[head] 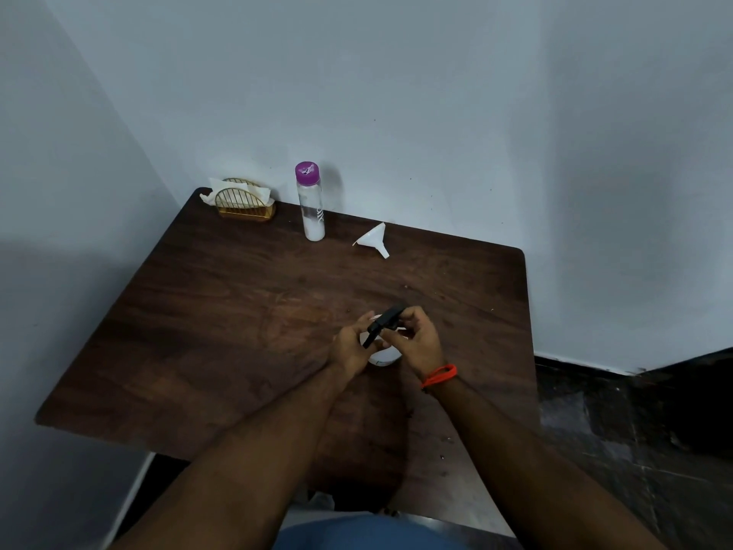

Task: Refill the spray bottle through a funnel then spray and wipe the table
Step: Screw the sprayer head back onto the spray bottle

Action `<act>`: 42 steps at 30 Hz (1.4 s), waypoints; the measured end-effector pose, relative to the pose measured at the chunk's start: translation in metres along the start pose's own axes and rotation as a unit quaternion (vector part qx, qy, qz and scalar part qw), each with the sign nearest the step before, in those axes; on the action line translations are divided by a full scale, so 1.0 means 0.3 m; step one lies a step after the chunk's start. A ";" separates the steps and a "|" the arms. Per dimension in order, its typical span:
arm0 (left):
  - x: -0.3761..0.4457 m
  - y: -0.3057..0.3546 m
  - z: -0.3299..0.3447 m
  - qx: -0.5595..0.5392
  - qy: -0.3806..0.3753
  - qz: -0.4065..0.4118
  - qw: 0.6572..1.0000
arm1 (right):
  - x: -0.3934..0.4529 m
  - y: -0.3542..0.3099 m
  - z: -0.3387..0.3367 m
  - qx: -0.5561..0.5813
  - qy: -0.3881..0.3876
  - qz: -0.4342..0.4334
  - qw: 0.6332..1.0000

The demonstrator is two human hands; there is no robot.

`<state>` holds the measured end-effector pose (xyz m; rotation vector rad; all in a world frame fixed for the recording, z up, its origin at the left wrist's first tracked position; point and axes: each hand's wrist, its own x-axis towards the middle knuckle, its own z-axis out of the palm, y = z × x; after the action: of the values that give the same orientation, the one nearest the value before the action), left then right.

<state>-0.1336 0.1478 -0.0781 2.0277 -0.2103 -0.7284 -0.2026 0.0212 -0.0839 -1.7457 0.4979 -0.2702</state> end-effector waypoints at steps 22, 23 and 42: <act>0.018 -0.021 0.009 -0.008 0.002 -0.009 1.000 | 0.007 -0.016 -0.018 0.014 -0.093 0.006 0.996; 0.018 -0.022 0.009 -0.009 0.001 -0.008 1.000 | 0.006 -0.014 -0.022 0.013 -0.103 0.006 0.995; 0.030 -0.043 0.013 -0.004 -0.007 0.017 1.000 | 0.046 -0.006 -0.028 -0.052 -0.114 -0.012 0.992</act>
<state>-0.1303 0.1482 -0.0939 2.0066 -0.2484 -0.7227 -0.1938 0.0077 -0.0814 -1.8582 0.3312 -0.0603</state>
